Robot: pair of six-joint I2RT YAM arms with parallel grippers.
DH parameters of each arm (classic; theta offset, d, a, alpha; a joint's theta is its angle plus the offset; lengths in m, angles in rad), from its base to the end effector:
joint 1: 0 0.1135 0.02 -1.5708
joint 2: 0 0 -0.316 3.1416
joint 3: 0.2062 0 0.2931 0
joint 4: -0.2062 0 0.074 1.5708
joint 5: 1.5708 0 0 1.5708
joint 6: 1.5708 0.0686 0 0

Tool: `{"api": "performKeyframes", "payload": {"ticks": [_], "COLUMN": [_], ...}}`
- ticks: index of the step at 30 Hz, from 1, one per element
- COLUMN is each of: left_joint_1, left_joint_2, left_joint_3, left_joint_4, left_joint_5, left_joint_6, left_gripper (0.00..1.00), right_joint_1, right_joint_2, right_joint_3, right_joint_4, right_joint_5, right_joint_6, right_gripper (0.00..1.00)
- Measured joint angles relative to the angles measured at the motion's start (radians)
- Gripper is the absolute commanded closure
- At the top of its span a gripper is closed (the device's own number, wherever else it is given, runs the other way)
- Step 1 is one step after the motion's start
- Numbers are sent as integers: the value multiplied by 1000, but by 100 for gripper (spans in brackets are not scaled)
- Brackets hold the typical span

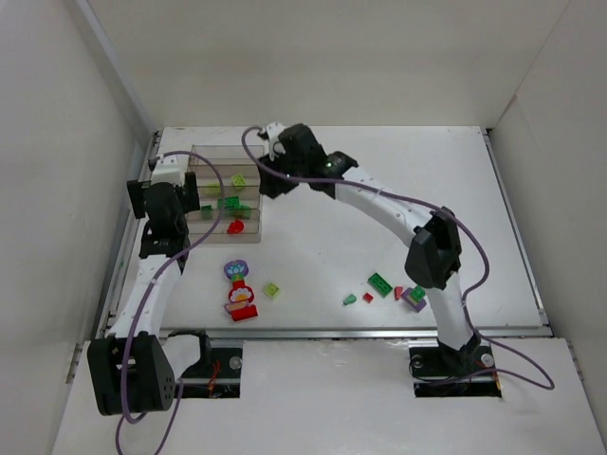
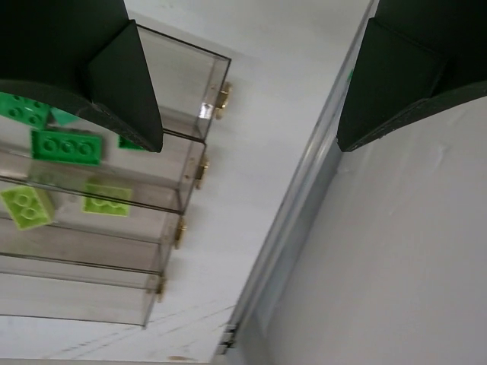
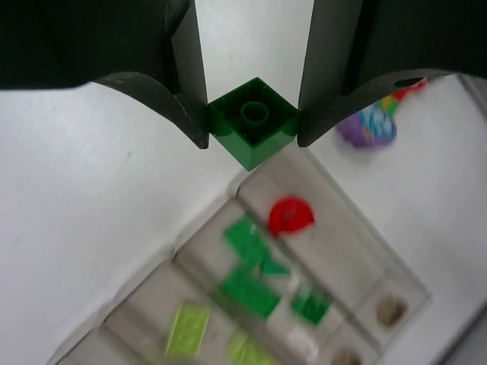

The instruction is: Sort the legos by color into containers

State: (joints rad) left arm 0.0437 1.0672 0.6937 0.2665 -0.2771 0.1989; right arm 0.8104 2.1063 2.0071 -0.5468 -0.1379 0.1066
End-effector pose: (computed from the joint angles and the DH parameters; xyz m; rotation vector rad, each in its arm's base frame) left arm 0.2946 0.0317 0.3265 -0.0794 1.6887 0.4145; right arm 0.3971 0.4311 0.3311 -0.8629 2.1214 0.6467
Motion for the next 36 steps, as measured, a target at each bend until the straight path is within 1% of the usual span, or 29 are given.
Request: {"api": "performKeyframes", "payload": {"ticks": [2,5,7,12,16,17,19,20,24,28,29,31,32,34,35,36], "left_joint_1": [6,10,11,29,36,36,37,37,37,37,37,37,38,41,42,35], "left_joint_2": [0,0,-1,-3,-3,-3,-3,-3,-3,-3,-3,-3,-3,-2,-2,-2], "left_joint_3": [0,0,0,0,0,0,0,0,0,0,0,1,4,33,58,84], "left_joint_4": [0,-1,-3,-10,-13,-14,-16,-16,-16,-19,-24,-42,-66,-170,-237,-306], "left_joint_5": [-50,-95,-111,-129,-133,-133,-129,-127,-114,-89,-77,-18,32,212,312,406], "left_joint_6": [-3,-6,-7,-8,-13,-15,-15,-14,-14,-13,-11,18,42,130,203,282], "left_gripper": [3,3,3,3,3,3,3,3,3,3,5,7,11,11,11,8], "right_joint_1": [-28,-35,-30,-16,-11,-11,-11,-11,-11,-11,-11,-13,-16,-20,-25,-31], "right_joint_2": [87,209,267,357,409,418,428,430,430,430,430,428,426,402,375,336], "right_joint_3": [163,327,361,339,342,343,343,343,343,343,343,343,342,315,284,238], "right_joint_4": [40,92,128,206,256,265,270,271,291,294,295,294,294,294,293,295], "right_joint_5": [0,-6,-24,-84,-112,-119,-129,-132,-138,-134,-133,-132,-132,-126,-119,-108], "right_joint_6": [24,45,60,112,141,146,152,156,162,163,163,163,163,163,167,170], "right_gripper": [100,100,100,100,84,66,40,18,0,0,0,0,0,0,0,0]}}
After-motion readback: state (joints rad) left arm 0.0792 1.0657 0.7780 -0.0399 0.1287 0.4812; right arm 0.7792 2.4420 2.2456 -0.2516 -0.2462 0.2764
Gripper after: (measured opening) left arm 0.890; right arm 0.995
